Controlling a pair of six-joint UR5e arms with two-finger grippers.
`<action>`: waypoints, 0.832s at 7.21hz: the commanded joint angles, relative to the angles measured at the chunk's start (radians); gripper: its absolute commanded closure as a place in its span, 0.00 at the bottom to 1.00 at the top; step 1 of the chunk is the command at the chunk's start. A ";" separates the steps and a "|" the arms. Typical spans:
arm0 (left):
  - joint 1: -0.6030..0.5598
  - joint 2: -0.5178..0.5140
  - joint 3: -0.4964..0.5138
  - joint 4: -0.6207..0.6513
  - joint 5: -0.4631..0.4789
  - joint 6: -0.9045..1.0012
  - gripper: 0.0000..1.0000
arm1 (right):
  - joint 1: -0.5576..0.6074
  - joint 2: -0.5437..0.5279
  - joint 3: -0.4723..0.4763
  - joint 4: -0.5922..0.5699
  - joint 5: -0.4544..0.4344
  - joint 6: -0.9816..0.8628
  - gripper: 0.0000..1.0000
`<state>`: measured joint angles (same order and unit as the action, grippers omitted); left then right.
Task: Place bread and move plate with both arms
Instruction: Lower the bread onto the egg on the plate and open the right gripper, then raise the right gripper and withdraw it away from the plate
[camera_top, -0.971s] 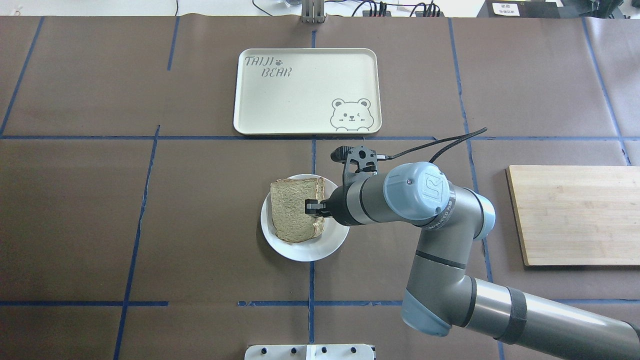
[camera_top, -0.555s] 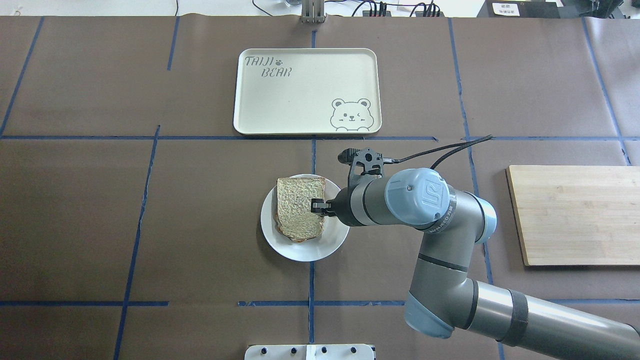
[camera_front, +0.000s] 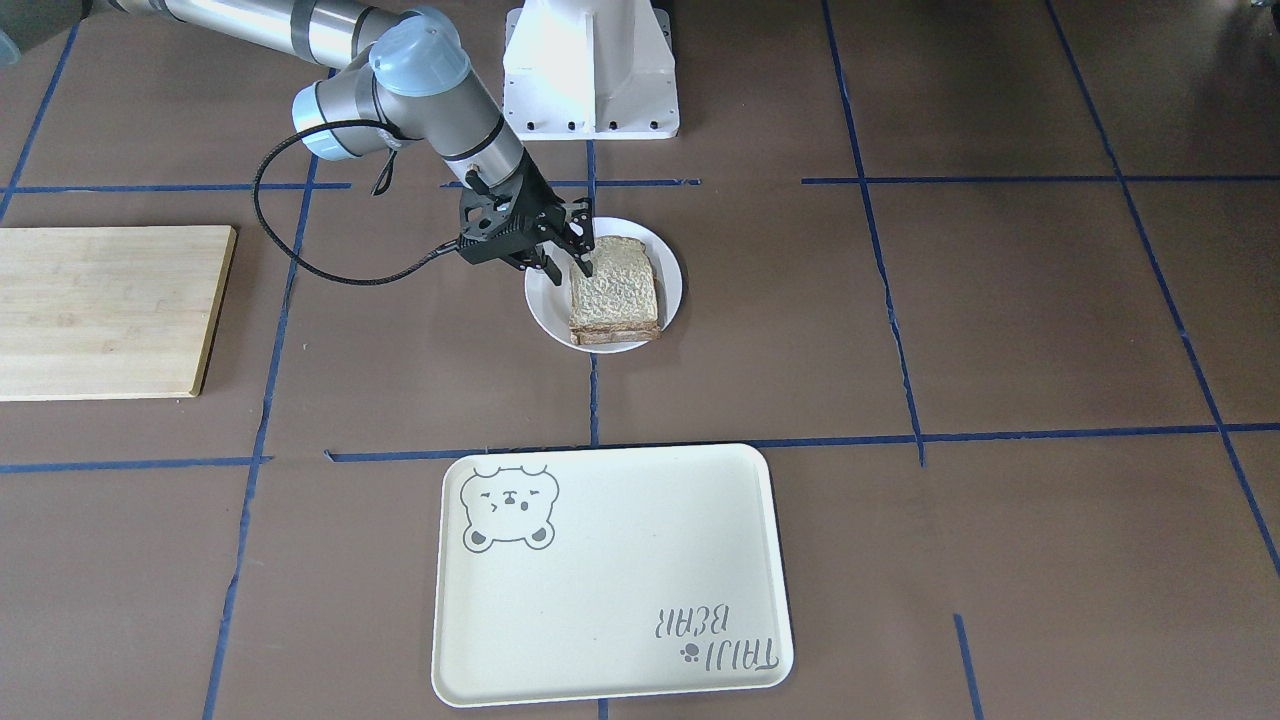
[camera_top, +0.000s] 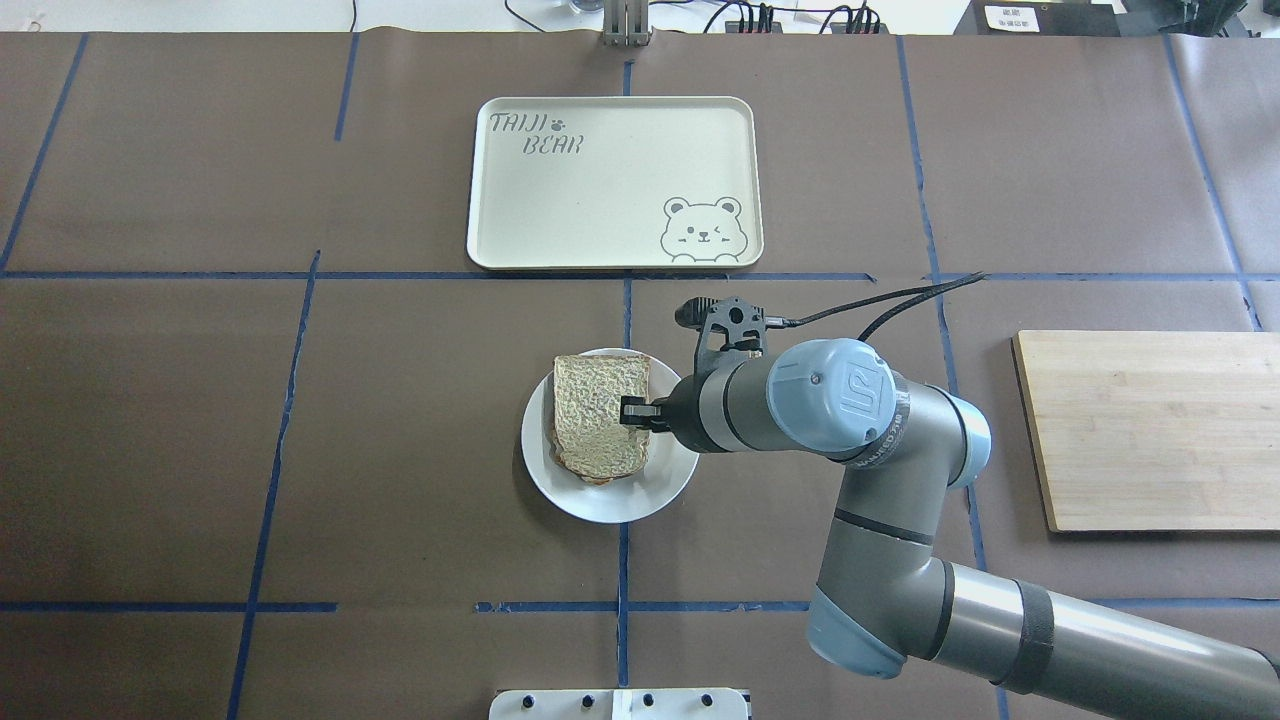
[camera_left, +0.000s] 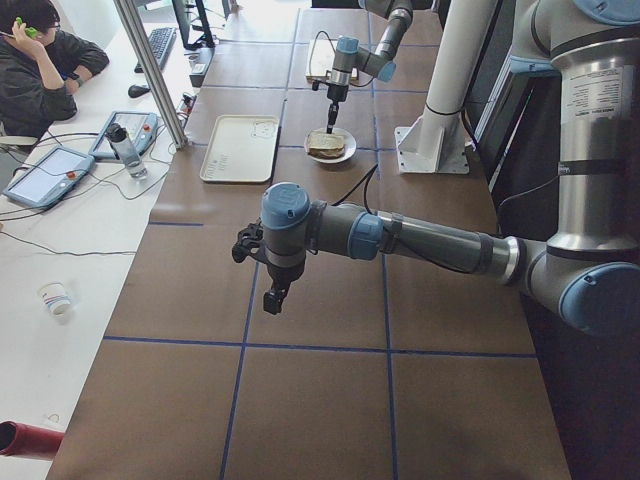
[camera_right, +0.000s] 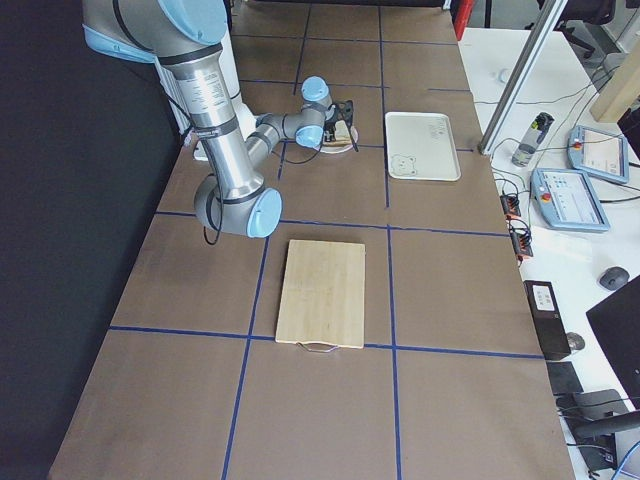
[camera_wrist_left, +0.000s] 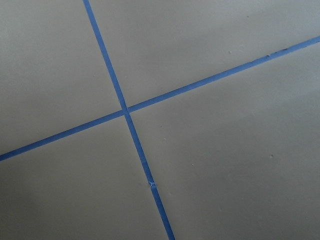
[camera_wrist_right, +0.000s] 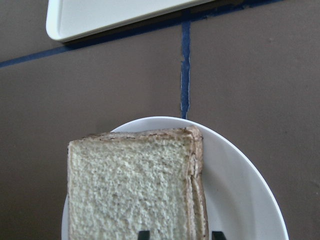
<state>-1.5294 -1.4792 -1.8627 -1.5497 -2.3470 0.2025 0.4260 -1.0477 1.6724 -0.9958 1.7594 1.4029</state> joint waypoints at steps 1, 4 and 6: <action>0.000 -0.006 -0.001 0.000 0.000 0.002 0.00 | 0.084 0.011 0.009 -0.115 0.102 -0.016 0.00; 0.006 -0.106 0.019 0.016 0.006 -0.003 0.00 | 0.331 0.012 0.026 -0.459 0.331 -0.358 0.00; 0.020 -0.139 0.031 0.004 -0.003 -0.179 0.00 | 0.535 -0.043 0.116 -0.744 0.440 -0.732 0.00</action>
<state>-1.5172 -1.5970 -1.8385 -1.5372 -2.3449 0.1470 0.8382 -1.0543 1.7287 -1.5604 2.1354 0.9039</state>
